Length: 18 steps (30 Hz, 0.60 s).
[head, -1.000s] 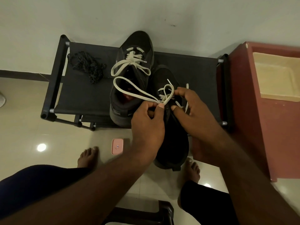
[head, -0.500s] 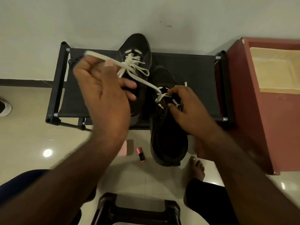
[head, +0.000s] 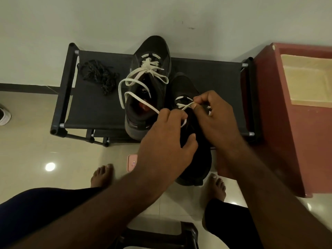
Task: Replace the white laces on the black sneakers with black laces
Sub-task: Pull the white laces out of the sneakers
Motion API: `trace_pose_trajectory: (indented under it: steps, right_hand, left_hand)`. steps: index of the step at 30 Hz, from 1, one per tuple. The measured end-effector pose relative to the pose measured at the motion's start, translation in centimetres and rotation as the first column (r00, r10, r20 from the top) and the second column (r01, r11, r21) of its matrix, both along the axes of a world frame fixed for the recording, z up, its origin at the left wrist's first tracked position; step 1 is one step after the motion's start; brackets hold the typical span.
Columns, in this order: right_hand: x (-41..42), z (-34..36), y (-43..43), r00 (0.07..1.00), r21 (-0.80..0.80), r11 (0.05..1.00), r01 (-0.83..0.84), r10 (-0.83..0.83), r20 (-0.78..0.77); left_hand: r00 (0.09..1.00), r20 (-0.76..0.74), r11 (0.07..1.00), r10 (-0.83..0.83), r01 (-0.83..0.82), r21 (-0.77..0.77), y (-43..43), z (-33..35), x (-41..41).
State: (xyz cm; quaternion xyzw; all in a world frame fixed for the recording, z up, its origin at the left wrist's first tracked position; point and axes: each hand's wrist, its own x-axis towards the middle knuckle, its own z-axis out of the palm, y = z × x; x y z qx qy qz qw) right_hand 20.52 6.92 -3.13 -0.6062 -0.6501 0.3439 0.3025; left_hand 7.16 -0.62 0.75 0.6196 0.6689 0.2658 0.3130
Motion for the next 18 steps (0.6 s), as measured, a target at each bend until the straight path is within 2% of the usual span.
trace_pose_trajectory:
  steps: [3,8,10,11,12,13,15,17,18]
  right_hand:
    - [0.2,-0.3,0.1,1.0,-0.034,0.999,0.0,0.0,-0.021]
    - [0.2,-0.5,0.1,0.999,-0.053,0.998,0.021,-0.023,-0.041]
    - [0.1,-0.4,0.2,0.992,-0.087,0.991,0.096,-0.103,-0.072]
    - [0.1,-0.2,0.4,0.974,-0.14,0.977,0.163,-0.182,-0.136]
    - [0.2,0.2,0.7,0.927,-0.219,0.949,0.228,-0.281,-0.248]
    - [0.4,0.7,1.0,0.84,-0.306,0.911,0.277,-0.384,-0.383]
    - [1.3,1.9,1.7,0.607,-0.43,0.846,0.315,-0.528,-0.593]
    - [2.8,2.9,2.0,0.374,-0.496,0.818,0.291,-0.575,-0.728]
    - [3.5,3.3,2.0,0.29,-0.51,0.814,0.277,-0.577,-0.763]
  left_hand:
    - [0.994,-0.102,0.997,-0.043,0.037,-0.066,0.5,-0.6,-0.4]
    - [0.992,-0.117,0.996,-0.047,0.038,-0.083,0.8,-0.9,-0.5]
    - [0.989,-0.134,0.995,-0.06,0.048,-0.086,0.9,-1.0,-0.5]
    - [0.988,-0.142,0.994,-0.067,0.054,-0.094,0.9,-1.1,-0.6]
    - [0.987,-0.143,0.993,-0.072,0.057,-0.105,0.8,-1.2,-0.6]
    - [0.988,-0.136,0.991,-0.077,0.061,-0.118,0.8,-1.2,-0.6]
    - [0.989,-0.114,0.986,-0.091,0.074,-0.149,0.6,-1.3,-0.5]
    - [0.986,-0.122,0.981,-0.112,0.09,-0.17,0.3,-1.5,-0.3]
    - [0.984,-0.133,0.979,-0.119,0.094,-0.179,0.2,-1.6,-0.2]
